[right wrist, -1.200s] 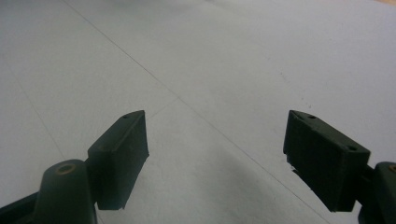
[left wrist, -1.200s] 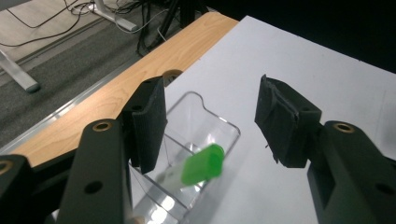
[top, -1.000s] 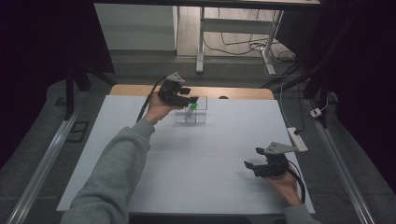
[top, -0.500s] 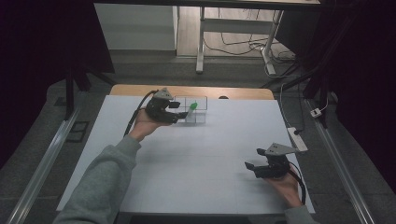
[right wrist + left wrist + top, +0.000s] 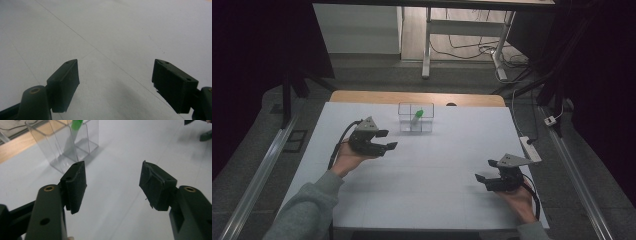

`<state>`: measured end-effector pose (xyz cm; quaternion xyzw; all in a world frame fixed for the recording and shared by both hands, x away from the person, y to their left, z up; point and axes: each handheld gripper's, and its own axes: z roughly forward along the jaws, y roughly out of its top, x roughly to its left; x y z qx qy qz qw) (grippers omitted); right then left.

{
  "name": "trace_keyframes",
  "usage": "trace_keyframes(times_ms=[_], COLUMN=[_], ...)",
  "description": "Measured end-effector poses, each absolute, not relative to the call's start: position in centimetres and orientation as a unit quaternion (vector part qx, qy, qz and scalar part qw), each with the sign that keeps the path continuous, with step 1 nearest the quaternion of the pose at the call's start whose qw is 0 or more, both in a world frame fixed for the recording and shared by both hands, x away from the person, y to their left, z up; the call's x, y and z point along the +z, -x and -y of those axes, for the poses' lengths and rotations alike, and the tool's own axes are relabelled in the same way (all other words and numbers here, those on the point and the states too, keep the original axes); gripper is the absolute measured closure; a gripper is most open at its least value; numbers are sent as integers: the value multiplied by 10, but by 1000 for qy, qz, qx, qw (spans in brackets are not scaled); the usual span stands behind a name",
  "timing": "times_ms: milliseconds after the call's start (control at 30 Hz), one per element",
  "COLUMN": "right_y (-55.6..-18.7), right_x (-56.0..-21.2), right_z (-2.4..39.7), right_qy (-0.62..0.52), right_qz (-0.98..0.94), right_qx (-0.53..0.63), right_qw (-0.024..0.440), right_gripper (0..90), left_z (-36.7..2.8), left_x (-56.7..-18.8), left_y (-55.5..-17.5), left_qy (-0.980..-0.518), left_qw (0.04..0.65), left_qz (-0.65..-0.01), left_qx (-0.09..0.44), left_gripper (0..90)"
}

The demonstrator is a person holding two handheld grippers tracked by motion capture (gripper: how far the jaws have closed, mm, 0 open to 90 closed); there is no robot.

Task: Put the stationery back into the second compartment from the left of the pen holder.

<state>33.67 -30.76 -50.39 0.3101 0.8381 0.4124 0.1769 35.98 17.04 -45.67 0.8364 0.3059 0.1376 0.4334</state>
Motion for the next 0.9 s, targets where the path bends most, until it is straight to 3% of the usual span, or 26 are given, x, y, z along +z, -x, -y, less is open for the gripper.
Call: trace_keyframes(times_ms=[400, 900], right_y=[-336, -336], right_x=[-503, -504], right_z=[309, 308], right_qy=[-312, -311], right_qz=[-836, -837], right_qx=[415, 413], right_qw=[179, 179], right_gripper=[208, 209], left_z=[-199, -223], left_x=[-474, -502], left_y=[-313, -291], left_qy=[-829, -823], left_qw=[433, 421], left_qz=[-318, -351], left_qx=[155, 149], left_gripper=[364, 353])
